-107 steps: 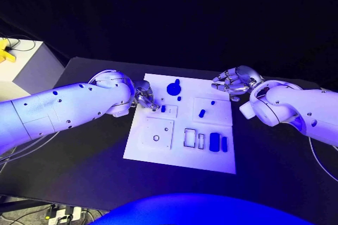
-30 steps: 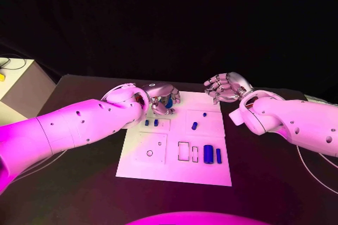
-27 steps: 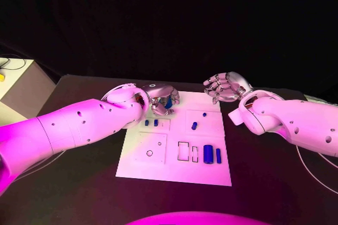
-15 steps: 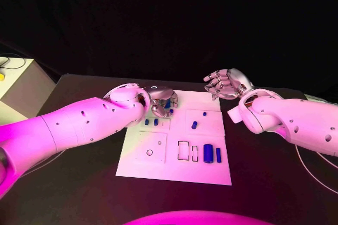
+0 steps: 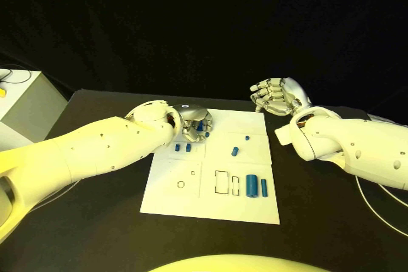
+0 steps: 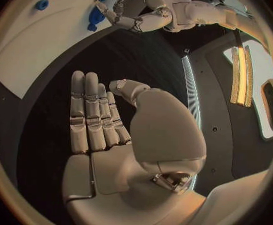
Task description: Assemble the parts on the task board
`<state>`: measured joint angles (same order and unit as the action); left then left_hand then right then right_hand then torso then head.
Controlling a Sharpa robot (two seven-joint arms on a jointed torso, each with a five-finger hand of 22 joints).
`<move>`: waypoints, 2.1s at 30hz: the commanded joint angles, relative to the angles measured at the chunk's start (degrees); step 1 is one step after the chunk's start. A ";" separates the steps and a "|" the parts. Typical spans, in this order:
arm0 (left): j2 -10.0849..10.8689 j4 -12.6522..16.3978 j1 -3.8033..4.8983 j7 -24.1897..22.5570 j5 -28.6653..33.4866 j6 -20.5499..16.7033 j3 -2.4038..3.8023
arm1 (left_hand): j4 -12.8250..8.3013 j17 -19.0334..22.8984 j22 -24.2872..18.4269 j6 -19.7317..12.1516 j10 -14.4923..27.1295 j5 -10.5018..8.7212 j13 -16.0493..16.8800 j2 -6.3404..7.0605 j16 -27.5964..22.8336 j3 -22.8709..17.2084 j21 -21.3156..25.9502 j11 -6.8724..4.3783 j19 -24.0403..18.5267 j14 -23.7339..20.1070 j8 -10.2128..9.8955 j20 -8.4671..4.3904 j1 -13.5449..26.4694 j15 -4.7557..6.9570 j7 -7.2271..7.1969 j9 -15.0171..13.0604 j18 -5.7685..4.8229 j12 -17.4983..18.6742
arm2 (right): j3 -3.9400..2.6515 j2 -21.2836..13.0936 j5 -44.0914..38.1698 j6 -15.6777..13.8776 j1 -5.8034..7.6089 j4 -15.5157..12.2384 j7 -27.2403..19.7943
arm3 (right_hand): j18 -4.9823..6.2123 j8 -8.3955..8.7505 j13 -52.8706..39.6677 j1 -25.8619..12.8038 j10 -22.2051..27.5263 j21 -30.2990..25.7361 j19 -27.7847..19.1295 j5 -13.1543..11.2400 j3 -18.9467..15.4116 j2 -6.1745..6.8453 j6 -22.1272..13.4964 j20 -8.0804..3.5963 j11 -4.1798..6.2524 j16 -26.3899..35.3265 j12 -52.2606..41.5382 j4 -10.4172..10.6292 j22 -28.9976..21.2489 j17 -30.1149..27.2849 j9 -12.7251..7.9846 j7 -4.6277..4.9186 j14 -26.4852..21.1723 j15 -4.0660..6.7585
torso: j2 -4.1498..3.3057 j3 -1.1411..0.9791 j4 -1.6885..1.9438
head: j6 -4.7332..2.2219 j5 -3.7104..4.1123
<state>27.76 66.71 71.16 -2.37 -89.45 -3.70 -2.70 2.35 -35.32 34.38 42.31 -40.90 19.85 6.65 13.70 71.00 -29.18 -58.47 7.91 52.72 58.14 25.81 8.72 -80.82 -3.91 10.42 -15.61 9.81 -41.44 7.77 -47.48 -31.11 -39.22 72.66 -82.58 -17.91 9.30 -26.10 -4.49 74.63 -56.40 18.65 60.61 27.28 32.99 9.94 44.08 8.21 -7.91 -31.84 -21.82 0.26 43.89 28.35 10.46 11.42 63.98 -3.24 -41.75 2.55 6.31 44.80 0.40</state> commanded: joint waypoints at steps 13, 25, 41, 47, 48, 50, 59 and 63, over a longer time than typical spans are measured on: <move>-1.58 -1.78 -0.40 -0.47 0.03 0.28 0.00 | -0.18 0.81 0.54 0.85 -0.46 -0.18 -0.61 -1.30 0.83 -1.23 -1.05 0.16 -0.21 -0.56 -0.92 0.25 -0.06 0.15 -0.41 0.58 0.79 0.44 | -0.02 0.45 5.61 -0.89 -0.01 0.09 -4.93 | 0.78 7.01 0.99 -2.51 -2.08 -10.78 -3.28 -0.78 2.08 -0.77 3.21 2.80 -1.46 18.03 9.77 -1.98 -12.55 -8.70 -2.52 1.80 -1.93 -2.62 | -0.06 -0.04 0.05 | 0.16 0.04; -2.54 -3.12 -0.94 -0.44 0.09 1.29 -0.06 | -1.02 -1.32 1.92 4.87 -4.29 -0.53 -1.66 -2.24 4.28 -2.94 -3.41 -0.65 -0.11 2.34 -1.60 -0.22 0.03 0.78 -0.35 1.27 0.85 1.28 | -0.02 0.73 7.54 0.45 -0.01 0.16 -5.64 | 1.01 9.14 0.95 -3.13 -2.98 -14.23 -2.69 -2.79 1.96 -1.06 3.77 3.88 -1.87 21.63 13.00 -2.23 -18.23 -11.59 -2.78 2.11 -2.28 -3.34 | 0.02 -0.06 -0.05 | 0.48 0.07; -2.33 -2.74 -1.25 -0.23 -0.25 0.78 -0.12 | -2.82 -10.18 3.56 9.19 -11.75 -0.80 -2.56 -3.94 9.54 -4.31 -6.69 -2.16 1.30 10.69 -3.47 -1.19 -0.23 2.14 -1.02 1.41 0.87 4.01 | -0.02 0.81 7.90 1.18 -0.01 0.12 -5.49 | 0.99 9.87 0.97 -3.34 -2.74 -14.90 -2.47 -3.11 1.76 -1.15 3.81 4.13 -2.18 22.49 14.01 -2.20 -19.99 -12.39 -2.86 2.46 -2.29 -3.61 | 0.06 0.00 0.05 | 0.67 0.13; -1.97 -2.44 -1.34 -1.60 -0.22 -2.05 -0.13 | -4.24 -16.26 7.62 12.27 -15.94 -0.90 -2.51 -4.45 11.54 -5.11 -9.77 -3.07 4.88 15.60 -3.76 -1.78 -0.57 3.08 -1.82 0.40 0.15 6.14 | -0.02 0.86 8.00 1.39 -0.01 0.14 -5.47 | 0.99 9.99 0.96 -3.37 -2.67 -14.96 -2.48 -3.12 1.73 -1.18 3.82 4.19 -2.22 22.64 14.18 -2.20 -20.29 -12.53 -2.87 2.49 -2.33 -3.66 | 0.05 -0.01 0.03 | 0.65 0.17; -1.87 -2.37 -1.36 -1.91 -0.13 -2.62 -0.13 | -4.58 -18.00 8.61 12.51 -16.42 -0.90 -2.50 -4.35 11.97 -5.27 -10.40 -3.17 5.71 16.63 -3.98 -1.90 -0.60 3.13 -1.88 0.27 -0.03 6.62 | -0.02 0.88 8.03 1.43 -0.01 0.14 -5.47 | 0.98 10.07 0.95 -3.43 -2.65 -14.99 -2.49 -3.13 1.69 -1.17 3.80 4.22 -2.26 22.73 14.28 -2.17 -20.47 -12.61 -2.89 2.52 -2.34 -3.70 | 0.03 0.00 0.01 | 0.61 0.13; -1.67 -2.22 -1.39 -2.48 0.06 -3.72 -0.13 | -4.94 -19.03 9.57 12.80 -17.01 -0.91 -2.50 -4.22 12.27 -5.43 -11.05 -3.24 6.52 17.39 -4.33 -1.98 -0.47 3.23 -1.93 0.09 -0.22 7.33 | -0.02 0.90 8.07 1.48 -0.01 0.14 -5.46 | 0.98 10.21 0.95 -3.53 -2.62 -15.01 -2.50 -3.07 1.62 -1.16 3.76 4.27 -2.32 22.85 14.41 -2.11 -20.75 -12.73 -2.91 2.62 -2.35 -3.75 | 0.02 -0.01 0.01 | 0.59 0.10; 0.23 -0.41 -1.51 -4.60 1.99 -7.41 0.16 | -5.42 -19.82 10.46 13.20 -17.99 -0.86 -2.50 -3.99 12.47 -5.67 -11.71 -3.26 7.42 18.19 -5.10 -2.11 0.04 3.26 -1.89 -0.27 -0.38 8.94 | -0.02 0.89 8.14 1.19 -0.02 0.22 -5.74 | 0.99 10.31 0.94 -3.56 -2.59 -15.03 -2.52 -3.01 1.58 -1.16 3.75 4.31 -2.35 22.96 14.52 -2.10 -20.97 -12.83 -2.93 2.65 -2.37 -3.78 | 0.12 0.02 0.06 | 0.37 0.10; 1.60 0.96 -1.52 -5.13 3.76 -7.94 0.40 | -5.46 -19.84 10.43 13.17 -18.07 -0.87 -2.50 -3.87 12.46 -5.65 -11.72 -3.17 7.42 18.22 -5.30 -2.12 0.23 3.21 -1.79 -0.31 -0.39 9.26 | -0.02 0.85 8.14 1.13 -0.02 0.29 -5.90 | 0.99 10.34 0.94 -3.52 -2.60 -15.03 -2.52 -2.97 1.60 -1.19 3.76 4.32 -2.34 22.99 14.55 -2.13 -21.07 -12.87 -2.93 2.64 -2.37 -3.78 | 0.18 0.00 0.08 | 0.26 0.12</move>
<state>28.98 66.97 69.62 -5.46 -88.25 -9.21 -2.44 -2.87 -55.09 44.84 55.31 -58.31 18.95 4.26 9.97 83.20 -34.87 -70.01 5.00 59.90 75.97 20.81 6.67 -81.10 -0.63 8.46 -15.98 9.75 -32.37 7.77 -46.63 -23.00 -38.79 72.66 -82.30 -22.62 9.30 -15.94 -3.59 71.78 -59.03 3.87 58.00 24.49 34.85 8.75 47.61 12.11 -10.01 -8.99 -7.47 -1.91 22.85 15.56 7.60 12.16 61.59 -6.65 -41.65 2.55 6.36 45.14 0.47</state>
